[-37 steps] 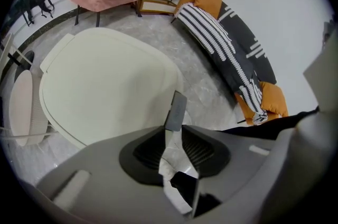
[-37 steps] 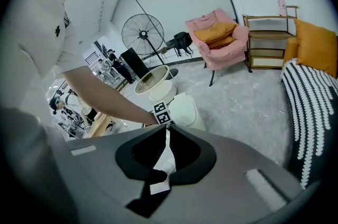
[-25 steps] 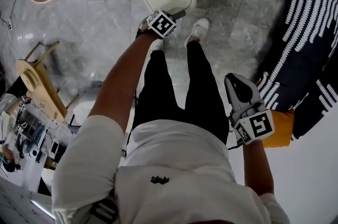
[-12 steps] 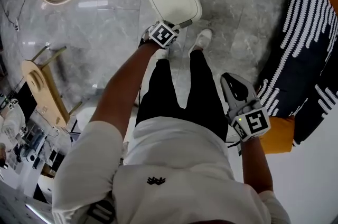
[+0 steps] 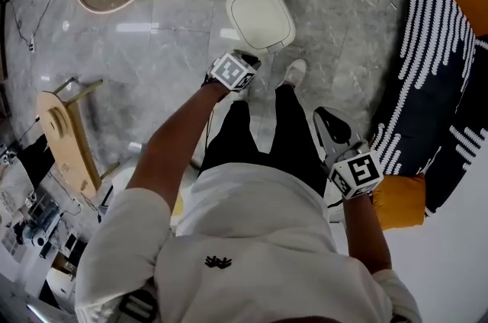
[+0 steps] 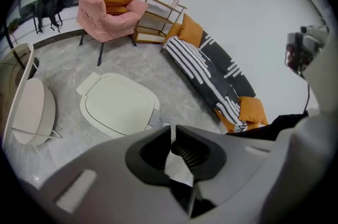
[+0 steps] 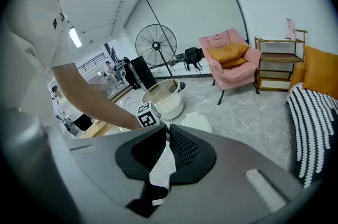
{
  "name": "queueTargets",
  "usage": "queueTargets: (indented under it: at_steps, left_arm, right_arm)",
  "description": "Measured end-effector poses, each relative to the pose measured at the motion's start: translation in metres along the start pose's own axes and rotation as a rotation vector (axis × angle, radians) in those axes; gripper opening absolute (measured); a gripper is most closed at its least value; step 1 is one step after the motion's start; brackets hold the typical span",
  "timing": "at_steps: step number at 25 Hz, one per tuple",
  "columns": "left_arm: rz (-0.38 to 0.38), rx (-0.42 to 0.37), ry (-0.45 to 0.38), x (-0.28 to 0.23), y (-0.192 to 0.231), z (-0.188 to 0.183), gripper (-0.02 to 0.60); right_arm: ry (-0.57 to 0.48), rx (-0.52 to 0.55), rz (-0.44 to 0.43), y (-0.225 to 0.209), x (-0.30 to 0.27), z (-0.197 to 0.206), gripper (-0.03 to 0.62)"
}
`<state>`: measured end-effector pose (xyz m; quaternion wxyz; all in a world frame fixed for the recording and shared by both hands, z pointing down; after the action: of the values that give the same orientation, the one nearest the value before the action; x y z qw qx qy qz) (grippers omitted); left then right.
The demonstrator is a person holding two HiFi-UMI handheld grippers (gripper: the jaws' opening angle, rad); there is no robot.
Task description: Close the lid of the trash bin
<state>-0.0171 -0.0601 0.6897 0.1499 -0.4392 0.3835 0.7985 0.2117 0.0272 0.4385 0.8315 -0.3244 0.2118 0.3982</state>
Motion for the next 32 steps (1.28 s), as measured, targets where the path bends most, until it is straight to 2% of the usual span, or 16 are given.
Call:
queueTargets:
  at_steps: [5, 16, 24, 32]
  left_arm:
    - [0.068, -0.009, -0.118, 0.042, -0.028, -0.002, 0.057]
    - [0.163, -0.098, -0.343, 0.162, -0.102, -0.017, 0.057]
    - [0.143, -0.254, -0.453, 0.244, -0.151, -0.016, 0.057]
    - [0.118, -0.292, -0.560, 0.304, -0.175, 0.005, 0.057]
  right_arm:
    - [-0.028, 0.033, 0.005, 0.028, 0.006, -0.007, 0.020]
    - [-0.093, 0.084, 0.039, 0.075, 0.032, -0.018, 0.019]
    - [-0.149, 0.137, 0.072, 0.105, 0.049, -0.035, 0.017]
    - [-0.195, 0.179, 0.083, 0.135, 0.055, -0.041, 0.012]
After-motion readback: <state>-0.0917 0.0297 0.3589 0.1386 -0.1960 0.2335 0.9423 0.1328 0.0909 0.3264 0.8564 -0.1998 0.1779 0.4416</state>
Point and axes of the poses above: the fingertips, and each gripper's own axes: x backward along the fingers, y to its left, z out of its underside, the point moved 8 cm from there along x, backward along the fingers, and after that the axes turned 2 degrees about z, right-handed, at the moved point
